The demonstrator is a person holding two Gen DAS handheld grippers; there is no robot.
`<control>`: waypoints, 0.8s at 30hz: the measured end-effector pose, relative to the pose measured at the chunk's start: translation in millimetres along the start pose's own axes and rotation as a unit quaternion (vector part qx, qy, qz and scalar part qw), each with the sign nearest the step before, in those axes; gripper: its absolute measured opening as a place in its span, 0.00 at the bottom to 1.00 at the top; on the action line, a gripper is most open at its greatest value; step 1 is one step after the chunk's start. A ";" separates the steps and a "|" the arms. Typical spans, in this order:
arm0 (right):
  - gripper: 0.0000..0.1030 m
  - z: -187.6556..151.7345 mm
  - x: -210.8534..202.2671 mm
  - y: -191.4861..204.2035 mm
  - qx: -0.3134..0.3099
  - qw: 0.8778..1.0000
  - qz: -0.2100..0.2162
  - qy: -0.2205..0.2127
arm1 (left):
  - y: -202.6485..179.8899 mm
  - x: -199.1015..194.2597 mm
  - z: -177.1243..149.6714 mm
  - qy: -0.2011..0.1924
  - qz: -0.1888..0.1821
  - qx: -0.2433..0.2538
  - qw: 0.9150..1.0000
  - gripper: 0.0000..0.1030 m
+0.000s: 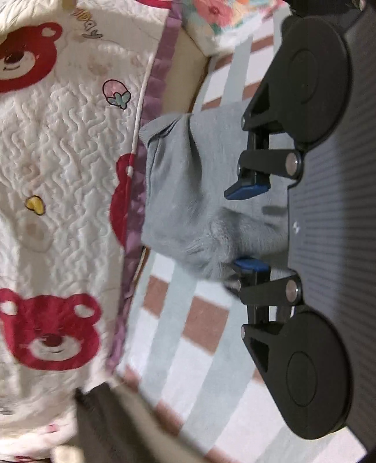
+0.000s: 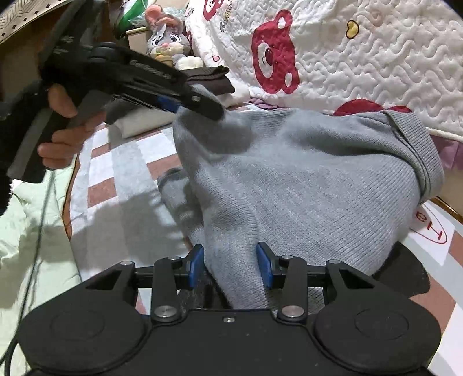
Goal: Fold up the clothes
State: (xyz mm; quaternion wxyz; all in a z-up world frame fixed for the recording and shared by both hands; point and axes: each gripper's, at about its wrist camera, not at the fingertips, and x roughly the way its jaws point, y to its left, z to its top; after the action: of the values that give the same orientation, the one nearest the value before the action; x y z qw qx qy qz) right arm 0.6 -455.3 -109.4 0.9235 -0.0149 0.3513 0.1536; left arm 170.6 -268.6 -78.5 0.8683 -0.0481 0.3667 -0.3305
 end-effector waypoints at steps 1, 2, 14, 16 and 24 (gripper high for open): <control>0.45 -0.8 0.2 1.0 -0.003 1.000 0.000 0.001 | 5.1 3.6 0.1 0.002 0.006 -0.012 1.000 0.39; 0.45 -1.6 0.2 1.7 -0.005 1.000 0.000 0.002 | 10.5 6.2 -1.0 0.005 0.024 -0.019 1.000 0.39; 0.49 -0.6 -0.4 -1.8 -0.002 1.000 0.018 0.009 | 32.8 -12.1 -12.1 0.038 0.169 -0.036 0.984 0.38; 0.53 1.6 -2.6 -5.8 0.008 0.999 0.030 0.016 | 22.3 -19.2 -6.4 0.026 0.143 -0.019 0.989 0.38; 0.56 -2.0 -52.9 -113.2 0.267 0.960 0.047 -0.077 | -52.3 3.6 44.5 0.060 -0.005 0.113 0.992 0.42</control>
State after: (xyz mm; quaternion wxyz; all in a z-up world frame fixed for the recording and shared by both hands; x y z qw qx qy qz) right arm -4.8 -577.8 -85.4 0.9099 0.2605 0.3074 0.0984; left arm 174.1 -318.5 -31.3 0.8431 0.0686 0.3779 -0.3765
